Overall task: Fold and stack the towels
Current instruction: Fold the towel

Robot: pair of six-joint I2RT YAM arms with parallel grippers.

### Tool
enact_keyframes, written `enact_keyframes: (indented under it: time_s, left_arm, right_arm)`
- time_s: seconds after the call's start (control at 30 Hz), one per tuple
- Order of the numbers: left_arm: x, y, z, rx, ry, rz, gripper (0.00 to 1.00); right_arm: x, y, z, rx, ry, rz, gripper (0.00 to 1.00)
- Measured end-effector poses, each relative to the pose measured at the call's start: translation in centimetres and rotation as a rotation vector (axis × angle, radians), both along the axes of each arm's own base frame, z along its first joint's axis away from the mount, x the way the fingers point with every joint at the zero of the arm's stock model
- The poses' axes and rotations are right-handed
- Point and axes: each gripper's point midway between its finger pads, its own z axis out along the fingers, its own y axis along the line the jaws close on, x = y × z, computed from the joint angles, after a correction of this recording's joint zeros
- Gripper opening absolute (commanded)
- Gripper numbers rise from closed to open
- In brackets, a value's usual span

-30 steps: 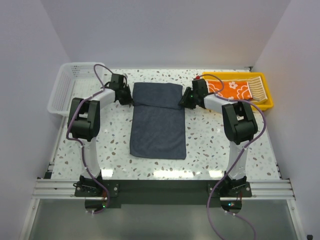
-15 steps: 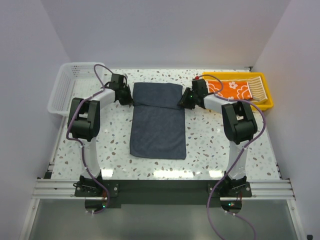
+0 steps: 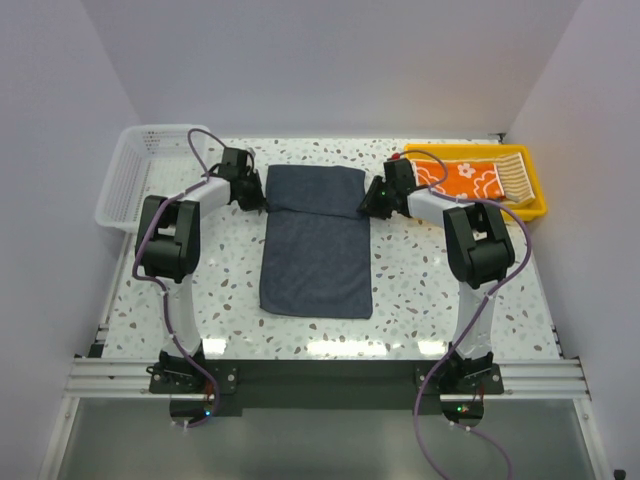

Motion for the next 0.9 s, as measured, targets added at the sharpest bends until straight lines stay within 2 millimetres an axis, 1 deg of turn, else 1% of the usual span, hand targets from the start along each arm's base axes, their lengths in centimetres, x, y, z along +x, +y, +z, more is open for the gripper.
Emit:
enact_keyframes:
  time_s: [0.23, 0.3, 0.37, 0.5, 0.63, 0.77, 0.87, 0.9]
  left_arm:
    - [-0.21, 0.02, -0.11, 0.002, 0.009, -0.001, 0.00]
    - [-0.25, -0.01, -0.13, 0.002, 0.011, -0.002, 0.00]
    - [-0.32, -0.02, -0.16, 0.003, 0.013, -0.002, 0.00]
    - [-0.39, -0.15, -0.18, 0.003, 0.015, -0.005, 0.00]
    - [-0.43, -0.21, -0.19, 0.005, 0.015, -0.008, 0.00]
    - [-0.44, -0.20, -0.20, 0.007, 0.015, -0.012, 0.00]
    - [-0.45, -0.19, -0.21, 0.007, 0.015, -0.012, 0.00]
    - [-0.45, -0.20, -0.21, 0.007, 0.015, -0.012, 0.00]
  right_arm:
    - [0.06, 0.59, 0.23, 0.026, -0.005, 0.021, 0.28]
    - [0.40, 0.74, 0.47, 0.030, -0.013, 0.024, 0.25]
    - [0.71, 0.86, 0.58, 0.032, -0.020, 0.026, 0.20]
    - [0.76, 0.88, 0.48, 0.031, -0.019, 0.028, 0.15]
    - [0.78, 0.90, 0.53, 0.029, -0.021, 0.029, 0.16]
    - [0.59, 0.77, 0.34, 0.021, -0.012, 0.031, 0.28]
    - [0.55, 0.77, 0.22, 0.020, -0.008, 0.032, 0.32]
    - [0.52, 0.81, 0.17, 0.020, -0.008, 0.033, 0.33]
